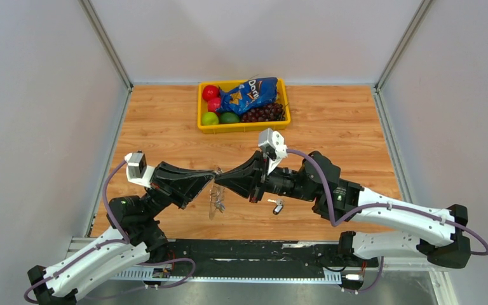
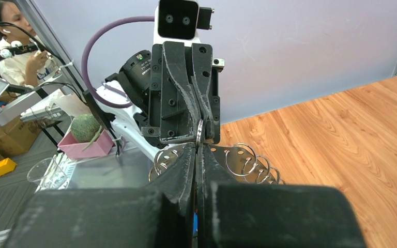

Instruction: Put the keys on the keyring

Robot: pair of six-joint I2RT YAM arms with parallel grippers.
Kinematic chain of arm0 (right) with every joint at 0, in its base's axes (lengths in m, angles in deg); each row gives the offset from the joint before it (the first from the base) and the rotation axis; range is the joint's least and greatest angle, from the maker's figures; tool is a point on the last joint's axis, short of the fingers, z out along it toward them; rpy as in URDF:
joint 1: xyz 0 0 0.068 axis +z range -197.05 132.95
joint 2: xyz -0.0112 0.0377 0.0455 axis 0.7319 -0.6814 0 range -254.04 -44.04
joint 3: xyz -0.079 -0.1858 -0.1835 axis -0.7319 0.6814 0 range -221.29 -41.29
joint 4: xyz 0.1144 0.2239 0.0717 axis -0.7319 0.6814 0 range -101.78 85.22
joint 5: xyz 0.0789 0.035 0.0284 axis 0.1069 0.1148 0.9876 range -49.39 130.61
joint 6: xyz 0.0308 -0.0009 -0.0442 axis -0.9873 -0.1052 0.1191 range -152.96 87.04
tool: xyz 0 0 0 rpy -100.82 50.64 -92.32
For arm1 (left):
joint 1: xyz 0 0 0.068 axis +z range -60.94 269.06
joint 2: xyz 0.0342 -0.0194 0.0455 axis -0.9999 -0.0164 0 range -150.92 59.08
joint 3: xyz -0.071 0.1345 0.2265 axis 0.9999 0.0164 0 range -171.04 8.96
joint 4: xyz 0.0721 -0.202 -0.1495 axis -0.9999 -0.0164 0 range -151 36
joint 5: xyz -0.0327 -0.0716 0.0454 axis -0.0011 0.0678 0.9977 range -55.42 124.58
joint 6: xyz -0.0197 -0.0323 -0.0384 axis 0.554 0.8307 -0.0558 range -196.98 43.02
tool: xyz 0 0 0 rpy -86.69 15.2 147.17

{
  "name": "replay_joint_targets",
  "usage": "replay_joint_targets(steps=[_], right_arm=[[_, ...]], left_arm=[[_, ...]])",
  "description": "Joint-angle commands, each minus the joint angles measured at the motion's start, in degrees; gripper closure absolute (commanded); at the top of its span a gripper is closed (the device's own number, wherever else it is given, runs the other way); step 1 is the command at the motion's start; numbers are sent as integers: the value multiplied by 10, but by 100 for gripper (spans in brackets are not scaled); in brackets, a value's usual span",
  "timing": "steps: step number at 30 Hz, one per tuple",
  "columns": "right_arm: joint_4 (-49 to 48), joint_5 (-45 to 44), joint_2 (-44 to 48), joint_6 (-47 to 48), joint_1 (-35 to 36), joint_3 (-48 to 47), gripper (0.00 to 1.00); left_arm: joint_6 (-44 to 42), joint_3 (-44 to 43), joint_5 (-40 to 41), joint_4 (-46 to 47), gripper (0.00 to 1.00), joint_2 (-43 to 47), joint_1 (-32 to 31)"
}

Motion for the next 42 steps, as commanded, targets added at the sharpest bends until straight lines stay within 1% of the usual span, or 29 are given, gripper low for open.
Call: replay_joint_targets(steps=[1,2,3,4,5,6,7,8,9,10,14,16,18,19,20,24,28,29,33,38,42], right_arm=[[44,-8,3,30,9,-47,100],[64,-5,3,34,8,-56,100],[80,-3,3,36,8,-64,100],[109,1,4,37,8,-72,100],[132,6,5,40,8,-80,100],[155,10,5,43,8,-88,100],[177,15,6,46,8,-94,100],[199,22,7,48,8,-100,100],[217,28,7,52,7,-105,100],[233,36,8,55,7,-109,100],[294,86,2,69,6,-134,100],[334,117,-11,89,6,-153,100],[378,139,-30,106,3,-174,100],[398,165,-40,114,3,-189,100],[414,185,-48,120,3,-196,100],[479,249,-74,153,3,-223,100],[543,270,-107,181,3,-254,100],[550,270,-115,181,3,-259,100],[578,282,-142,185,2,-279,100],[595,278,-164,184,2,-302,100],[595,274,-183,177,1,-327,100]], left_arm=[[-4,0,-11,-18,98,10,-2],[-7,-4,-16,-29,93,13,-1],[-15,-9,-18,-61,89,21,-2],[-19,-19,-25,-98,81,31,-1],[-31,-25,-29,-118,75,37,-1],[-39,-38,-38,-161,66,49,-2],[-55,-45,-41,-183,62,56,-2],[-64,-60,-42,-230,54,71,-1],[-80,-74,-42,-250,50,78,-1],[-88,-81,-41,-291,45,92,-2],[-119,-120,-46,-375,35,116,-2],[-132,-140,-70,-401,31,113,-1],[-143,-164,-99,-434,30,100,-2],[-153,-182,-119,-442,30,93,-1],[-160,-191,-128,-479,30,80,-1],[-181,-231,-174,-544,30,47,-2],[-213,-278,-220,-618,29,5,-2],[-218,-287,-234,-650,30,-15,-2],[-253,-321,-269,-726,34,-52,-1],[-275,-328,-284,-762,38,-50,-2],[-286,-332,-289,-787,38,-50,-2]])
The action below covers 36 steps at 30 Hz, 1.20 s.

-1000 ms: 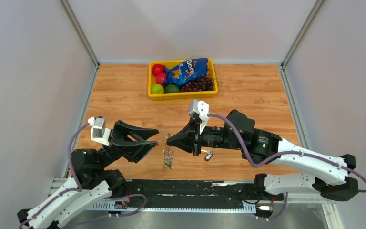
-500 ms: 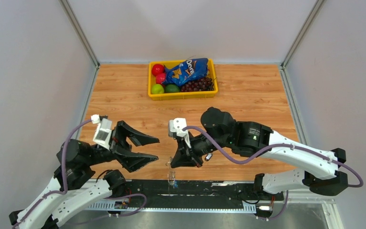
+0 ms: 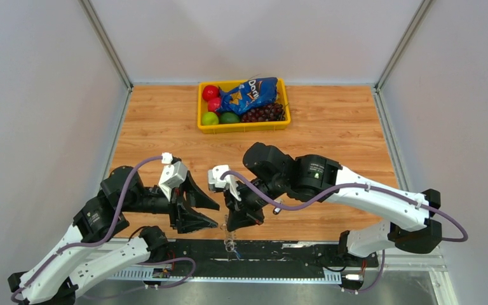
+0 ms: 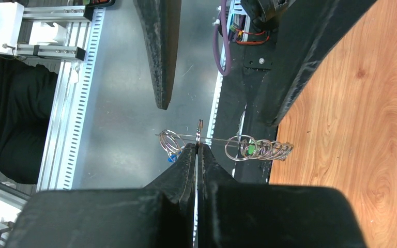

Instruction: Put the keys on the keyring

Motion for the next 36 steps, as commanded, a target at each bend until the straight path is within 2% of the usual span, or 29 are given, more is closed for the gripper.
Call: replay_joint_targets(steps=[1,9,23,28,35,36], right_arm=[[-4,14,-12,3,-3,-54,100],[0,14,-35,1,-5,-85,100],[7,2,-52,-1,-5,-114,100],[8,-1,-55,-2,-6,-120,100],[10,-1,-58,0,-6,-122,100],[11,-1,-58,-1,-6,-122,100]], left_arm=[[-31,-24,-23,-39,38,2,-1],[-30,-12,-23,-22,39,3,-2],[-39,-5,-31,-19,59,-2,-1],[-40,-6,-32,-20,62,-4,-2],[-40,-8,-26,-20,78,-6,-2],[-40,-8,-25,-19,84,-7,-1]])
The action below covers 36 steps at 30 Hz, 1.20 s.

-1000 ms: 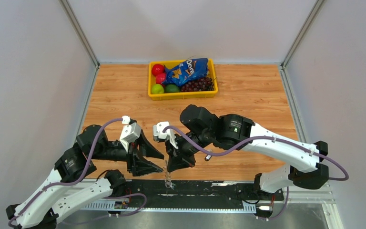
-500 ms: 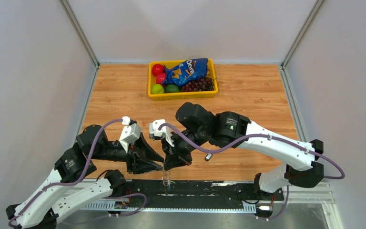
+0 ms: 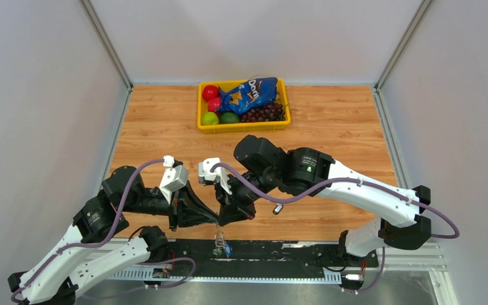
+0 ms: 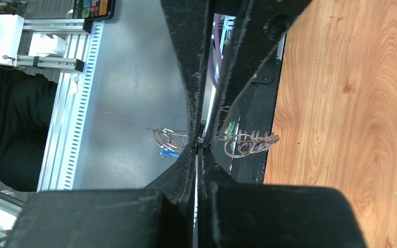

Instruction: Put the keys on the keyring

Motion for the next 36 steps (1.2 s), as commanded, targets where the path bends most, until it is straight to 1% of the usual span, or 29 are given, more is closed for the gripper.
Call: replay_joint_targets(steps=[1,2,4,9,13,14,15,16,17,21,24,28,31,36], right_arm=[[-14,3,-2,-1,-2,-31,100],[-15,3,-2,-1,-2,-32,100],[-16,-1,-2,-3,-3,-35,100],[-45,-32,15,-27,-3,-30,100],[-101,-65,58,-67,-3,11,98],[-115,-72,71,-75,-3,21,88],[-129,-83,84,-82,-3,33,83],[-143,-88,99,-88,-2,44,79],[-157,-95,113,-92,-2,57,72],[-209,-125,172,-107,-2,110,56],[-246,-138,209,-107,-3,146,55],[-282,-154,232,-97,-2,185,55],[-312,-151,238,-82,-2,207,55],[-393,-136,252,-46,3,257,56]], left_arm=[[-9,-3,-4,11,89,-7,-2],[-9,-2,-5,12,97,-8,-2],[-12,0,-9,16,100,-10,-2],[-12,8,18,30,100,0,-1],[14,28,34,84,100,22,-1],[18,36,40,104,100,28,-2],[27,39,43,115,100,32,-2],[31,46,49,135,100,40,-1],[38,52,52,145,100,44,-2],[62,75,68,210,100,69,-1],[93,97,81,286,100,90,-1],[136,137,108,398,100,118,-2],[165,177,152,483,100,143,-2],[213,229,231,584,100,166,-2]])
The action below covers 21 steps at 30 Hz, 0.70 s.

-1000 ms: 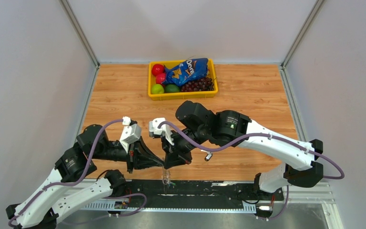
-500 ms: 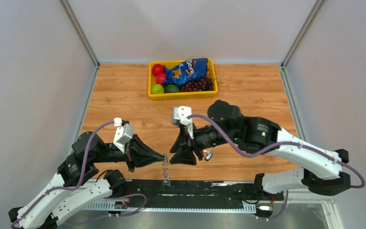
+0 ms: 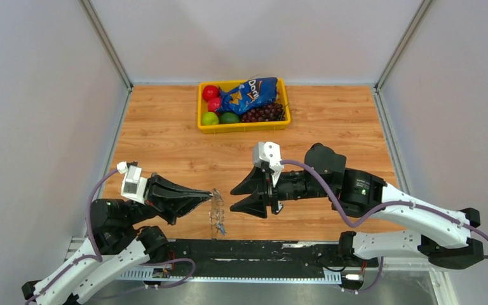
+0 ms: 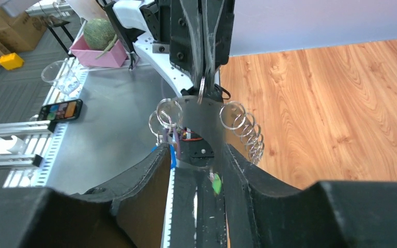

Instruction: Put the keys on the keyring

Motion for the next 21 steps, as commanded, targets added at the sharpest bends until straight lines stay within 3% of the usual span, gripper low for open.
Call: replay_joint_targets(steps=[1,8,21], right_arm=[[-110,1,15,39,6,35,57],[-232,-45,30,43,19,96,64],[-394,-162,-22,64,54,104,67]], left_arm=[[68,38,99,178,100,19,-1],[107,95,170,294,100,22,-1],[150,136,216,391,100,3,-2]])
